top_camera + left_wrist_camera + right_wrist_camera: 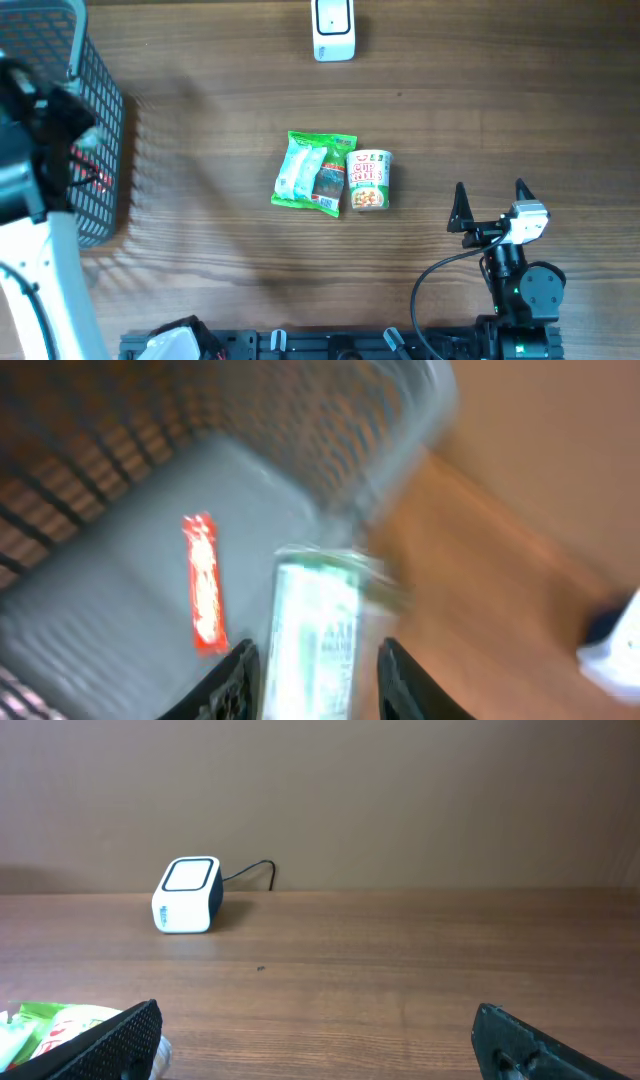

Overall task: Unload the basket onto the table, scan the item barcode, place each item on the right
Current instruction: 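Lift the gum box out and place it on the table left of the bag, then reach the left gripper into the basket and grasp the red Nescafe sachet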

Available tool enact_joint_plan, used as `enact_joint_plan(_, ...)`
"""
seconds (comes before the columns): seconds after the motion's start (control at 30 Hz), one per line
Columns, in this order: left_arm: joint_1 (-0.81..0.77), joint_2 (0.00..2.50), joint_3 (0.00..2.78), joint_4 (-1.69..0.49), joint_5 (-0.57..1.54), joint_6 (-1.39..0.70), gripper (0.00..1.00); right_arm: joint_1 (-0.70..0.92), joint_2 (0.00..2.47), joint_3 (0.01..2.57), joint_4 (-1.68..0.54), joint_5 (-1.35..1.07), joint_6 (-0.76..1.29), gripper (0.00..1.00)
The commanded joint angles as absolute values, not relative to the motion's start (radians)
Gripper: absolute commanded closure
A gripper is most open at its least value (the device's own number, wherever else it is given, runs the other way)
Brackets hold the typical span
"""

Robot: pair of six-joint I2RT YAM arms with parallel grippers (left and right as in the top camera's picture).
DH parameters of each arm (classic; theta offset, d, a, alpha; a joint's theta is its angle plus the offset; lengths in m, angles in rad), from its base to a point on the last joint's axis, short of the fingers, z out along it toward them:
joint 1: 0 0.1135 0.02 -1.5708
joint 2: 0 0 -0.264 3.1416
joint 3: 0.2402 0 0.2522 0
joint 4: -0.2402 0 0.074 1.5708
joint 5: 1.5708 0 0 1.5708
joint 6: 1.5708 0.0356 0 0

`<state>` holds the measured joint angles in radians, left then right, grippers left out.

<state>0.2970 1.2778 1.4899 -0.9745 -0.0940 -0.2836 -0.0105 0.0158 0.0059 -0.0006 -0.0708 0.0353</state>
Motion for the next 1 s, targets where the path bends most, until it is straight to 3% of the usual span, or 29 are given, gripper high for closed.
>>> enact_joint_plan(0.0,0.163,1.363,1.491,-1.068,-0.01,-0.3,0.65,-0.014,0.009,0.005,0.002,-0.069,0.027,0.0)
enact_joint_plan(0.1,0.08,1.429,1.489,-1.112,-0.008,-0.297,0.66,-0.014,0.009,0.005,0.002,-0.069,0.027,0.0)
enact_joint_plan(0.23,-0.001,1.512,1.489,-1.119,-0.012,-0.3,0.58,-0.014,0.009,0.005,0.002,-0.069,0.027,0.0)
enact_joint_plan(0.3,-0.015,1.539,1.489,-1.114,-0.015,-0.3,0.47,-0.014,0.009,0.005,0.002,-0.069,0.027,0.01)
enact_joint_plan(0.43,0.019,1.521,1.509,-1.073,-0.02,-0.295,0.14,-0.014,0.009,0.005,0.002,-0.069,0.027,0.0)
enact_joint_plan(0.53,0.131,1.474,1.6,-1.013,-0.046,-0.296,0.0,-0.014,0.009,0.005,0.002,-0.069,0.027,0.0)
enact_joint_plan(0.83,0.562,1.48,1.719,-0.919,-0.043,-0.34,0.0,-0.014,0.009,0.005,0.002,-0.069,0.027,0.0)
enact_joint_plan(0.97,0.666,1.577,1.719,-0.967,-0.042,-0.353,0.0,-0.014,0.009,0.005,0.002,-0.069,0.027,0.0)
